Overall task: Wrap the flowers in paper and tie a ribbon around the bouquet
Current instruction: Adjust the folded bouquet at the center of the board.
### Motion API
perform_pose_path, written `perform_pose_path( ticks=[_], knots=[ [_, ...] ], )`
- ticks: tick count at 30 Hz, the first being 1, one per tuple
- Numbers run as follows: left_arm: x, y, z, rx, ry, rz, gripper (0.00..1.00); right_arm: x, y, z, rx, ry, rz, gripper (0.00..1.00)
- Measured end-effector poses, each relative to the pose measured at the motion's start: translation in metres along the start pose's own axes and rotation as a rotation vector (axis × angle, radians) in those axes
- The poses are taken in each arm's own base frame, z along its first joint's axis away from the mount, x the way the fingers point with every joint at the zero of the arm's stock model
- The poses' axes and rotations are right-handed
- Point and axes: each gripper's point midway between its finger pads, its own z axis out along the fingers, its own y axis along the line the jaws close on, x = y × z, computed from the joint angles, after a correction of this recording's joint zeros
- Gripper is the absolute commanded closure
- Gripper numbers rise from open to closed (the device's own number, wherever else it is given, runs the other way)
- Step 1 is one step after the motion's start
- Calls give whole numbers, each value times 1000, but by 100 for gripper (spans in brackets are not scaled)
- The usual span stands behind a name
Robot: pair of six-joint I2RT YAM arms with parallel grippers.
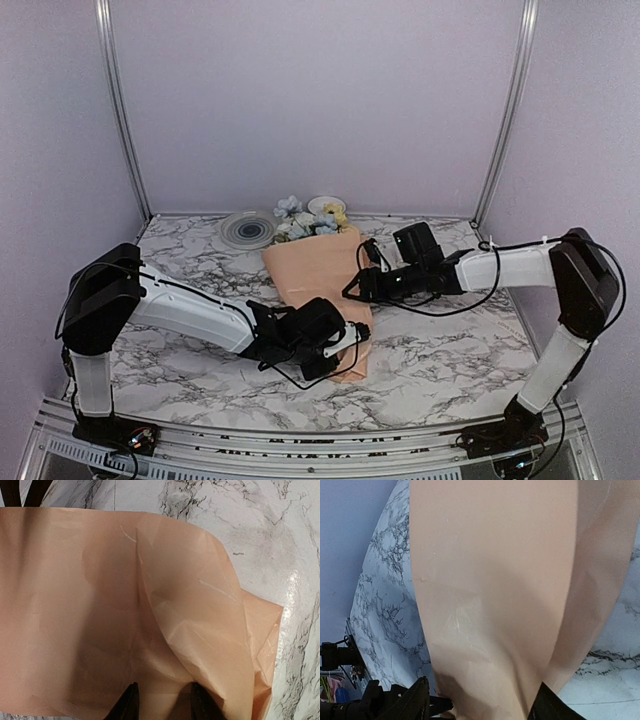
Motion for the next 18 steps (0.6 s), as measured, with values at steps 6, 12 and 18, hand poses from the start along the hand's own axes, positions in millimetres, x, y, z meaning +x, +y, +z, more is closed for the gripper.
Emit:
perform_pose_path(
  ticks=[6,12,18],
  knots=[
    [0,0,0,-1,0,6,62,47,-12,-26,48,94,94,43],
    [0,1,0,-4,1,8,62,116,-19,-34,15,249,238,43],
    [0,1,0,-5,1,10,62,131,4,-25,-70,301,236,73]
  ],
)
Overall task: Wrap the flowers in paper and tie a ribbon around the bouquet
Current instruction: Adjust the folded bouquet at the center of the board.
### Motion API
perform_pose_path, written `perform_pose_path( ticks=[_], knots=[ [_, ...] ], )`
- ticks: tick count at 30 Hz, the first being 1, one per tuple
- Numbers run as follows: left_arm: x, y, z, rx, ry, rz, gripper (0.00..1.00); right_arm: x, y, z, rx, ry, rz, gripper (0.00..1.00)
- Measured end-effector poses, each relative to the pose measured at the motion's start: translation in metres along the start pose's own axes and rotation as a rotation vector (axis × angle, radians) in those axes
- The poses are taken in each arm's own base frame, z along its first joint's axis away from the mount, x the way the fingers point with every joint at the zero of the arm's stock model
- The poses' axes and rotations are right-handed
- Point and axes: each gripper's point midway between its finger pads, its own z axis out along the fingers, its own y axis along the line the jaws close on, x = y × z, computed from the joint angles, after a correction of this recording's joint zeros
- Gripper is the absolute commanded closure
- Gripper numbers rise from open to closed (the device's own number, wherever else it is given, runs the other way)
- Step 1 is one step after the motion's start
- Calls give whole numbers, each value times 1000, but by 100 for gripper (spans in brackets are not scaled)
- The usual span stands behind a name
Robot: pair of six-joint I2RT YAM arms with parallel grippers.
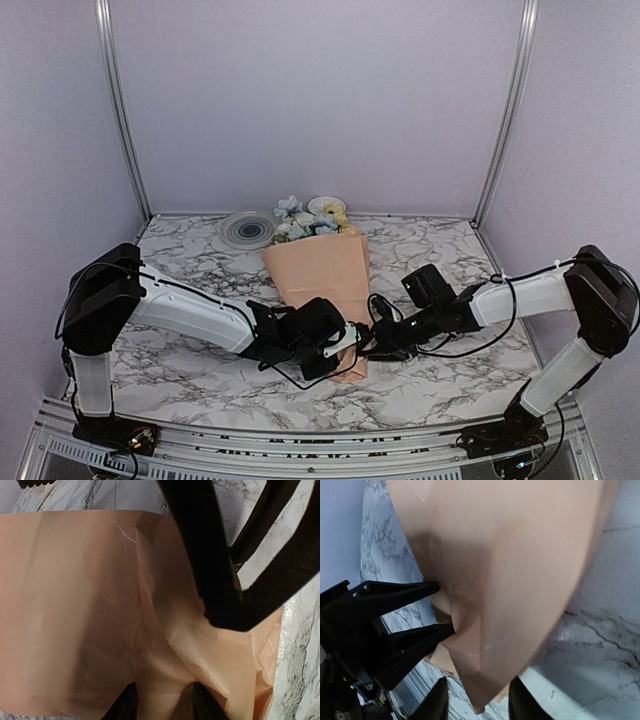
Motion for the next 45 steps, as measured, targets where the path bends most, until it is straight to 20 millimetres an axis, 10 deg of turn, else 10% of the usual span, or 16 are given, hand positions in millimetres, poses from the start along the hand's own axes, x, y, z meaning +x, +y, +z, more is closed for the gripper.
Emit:
perform_pose_path(
  ticks=[5,19,39,42,45],
  knots=[
    [0,1,0,-5,1,2,57,1,-3,10,-16,23,19,100],
    [-24,4,-23,-15,-43,15,36,10,6,2,-31,49,12,100],
    [-9,-74,-21,221,-48,212,38,34,-25,16,27,159,81,100],
    [-13,-81,-37,284,-84,215,45,34,-24,17,24,159,79,100],
    [-34,-74,-57,315,-159,161,73,34,-25,17,25,159,74,100]
  ],
)
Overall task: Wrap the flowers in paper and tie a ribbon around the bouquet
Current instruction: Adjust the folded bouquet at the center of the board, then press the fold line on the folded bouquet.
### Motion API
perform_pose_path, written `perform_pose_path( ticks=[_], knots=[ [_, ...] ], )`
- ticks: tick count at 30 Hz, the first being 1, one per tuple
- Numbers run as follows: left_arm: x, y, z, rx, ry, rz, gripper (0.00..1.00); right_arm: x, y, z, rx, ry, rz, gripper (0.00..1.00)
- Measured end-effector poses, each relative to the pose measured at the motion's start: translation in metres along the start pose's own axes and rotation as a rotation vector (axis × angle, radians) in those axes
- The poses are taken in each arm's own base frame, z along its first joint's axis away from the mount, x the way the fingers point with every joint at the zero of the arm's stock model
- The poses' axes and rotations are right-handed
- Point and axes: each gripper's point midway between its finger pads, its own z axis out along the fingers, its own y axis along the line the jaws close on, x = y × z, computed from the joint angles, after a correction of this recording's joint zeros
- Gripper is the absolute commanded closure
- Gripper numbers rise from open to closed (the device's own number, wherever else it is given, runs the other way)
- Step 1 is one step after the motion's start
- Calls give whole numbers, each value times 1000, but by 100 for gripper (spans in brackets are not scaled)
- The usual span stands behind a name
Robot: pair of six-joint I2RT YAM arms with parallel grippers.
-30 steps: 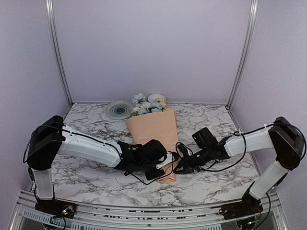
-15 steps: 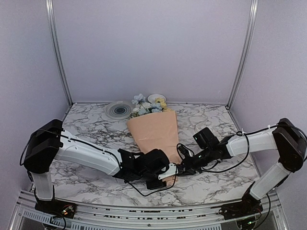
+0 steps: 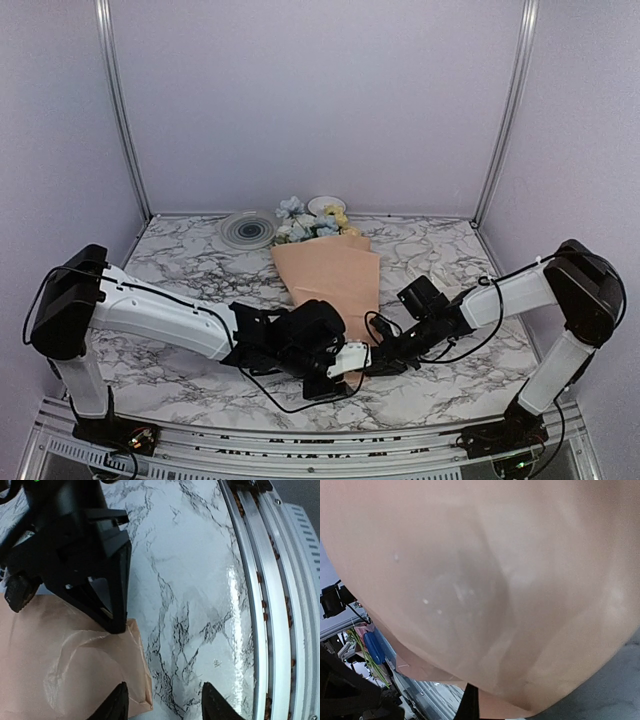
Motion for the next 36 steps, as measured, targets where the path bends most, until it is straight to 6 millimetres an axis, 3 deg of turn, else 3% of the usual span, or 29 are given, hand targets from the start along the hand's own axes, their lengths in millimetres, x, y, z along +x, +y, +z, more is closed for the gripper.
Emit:
perform_pose_path(
  ticks=[4,8,12,18,22,24,29,32,36],
  knots=[
    [-13,24,-4,-64,-47,-59,82,-1,0,0,4,-3,-6,100],
    [-8,47,19,-123,-9,-90,84,-1,0,-1,9,-7,-9,100],
    [19,45,43,-128,76,-87,83,-2,-1,-2,17,-8,-12,100],
    [23,41,43,-133,81,-62,79,-8,-1,-4,59,-16,-22,100],
    [26,39,42,-139,77,-62,74,-13,-2,-7,93,-20,-41,69],
    [29,38,41,-142,76,-65,72,-21,0,-12,101,-40,-57,59],
    [30,40,39,-157,74,-82,68,-50,-4,-38,95,-137,-81,48],
    [30,41,39,-160,73,-88,68,-75,-2,-55,86,-209,-117,46],
    [30,41,39,-164,74,-90,66,-116,16,-73,30,-306,-192,49]
  ],
)
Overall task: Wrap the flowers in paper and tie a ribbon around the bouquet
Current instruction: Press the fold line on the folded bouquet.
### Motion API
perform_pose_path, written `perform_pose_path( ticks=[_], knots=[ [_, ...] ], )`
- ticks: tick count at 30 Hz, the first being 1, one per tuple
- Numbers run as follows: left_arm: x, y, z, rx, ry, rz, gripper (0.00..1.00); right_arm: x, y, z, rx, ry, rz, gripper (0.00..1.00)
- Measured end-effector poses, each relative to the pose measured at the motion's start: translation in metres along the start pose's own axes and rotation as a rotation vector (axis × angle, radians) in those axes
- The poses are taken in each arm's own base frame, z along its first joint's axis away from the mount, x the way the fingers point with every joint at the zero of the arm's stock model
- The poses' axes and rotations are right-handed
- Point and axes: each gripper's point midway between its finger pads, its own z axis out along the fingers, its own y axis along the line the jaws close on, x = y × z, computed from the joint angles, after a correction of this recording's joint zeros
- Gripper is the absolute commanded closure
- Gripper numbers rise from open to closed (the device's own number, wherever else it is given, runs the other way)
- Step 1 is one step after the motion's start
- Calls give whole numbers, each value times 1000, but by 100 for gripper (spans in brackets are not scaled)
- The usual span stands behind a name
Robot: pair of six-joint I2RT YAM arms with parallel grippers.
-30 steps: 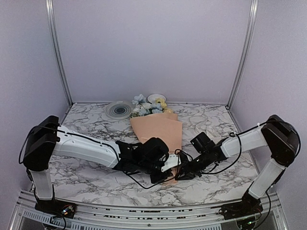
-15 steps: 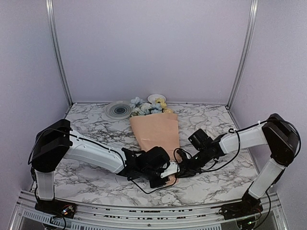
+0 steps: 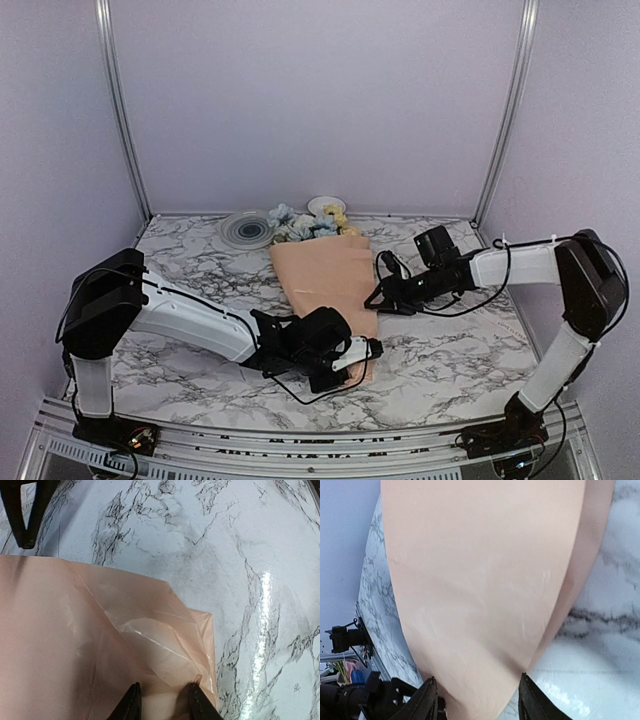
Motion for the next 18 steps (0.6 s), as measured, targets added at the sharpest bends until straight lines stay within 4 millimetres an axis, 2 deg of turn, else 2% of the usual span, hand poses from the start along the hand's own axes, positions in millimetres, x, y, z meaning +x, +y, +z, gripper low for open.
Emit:
perform_pose_path(
  ticks=[3,5,10,18],
  knots=[
    [0,1,0,-4,0,-3,65,-31,6,8,-42,-42,-39,66],
    [0,1,0,-6,1,-3,64,-44,6,16,-53,-49,-57,68],
    [0,2,0,-14,2,-9,63,-58,-9,30,-43,-40,-42,54],
    [0,3,0,-18,4,-10,63,-62,-23,21,27,-45,-43,38]
  ],
)
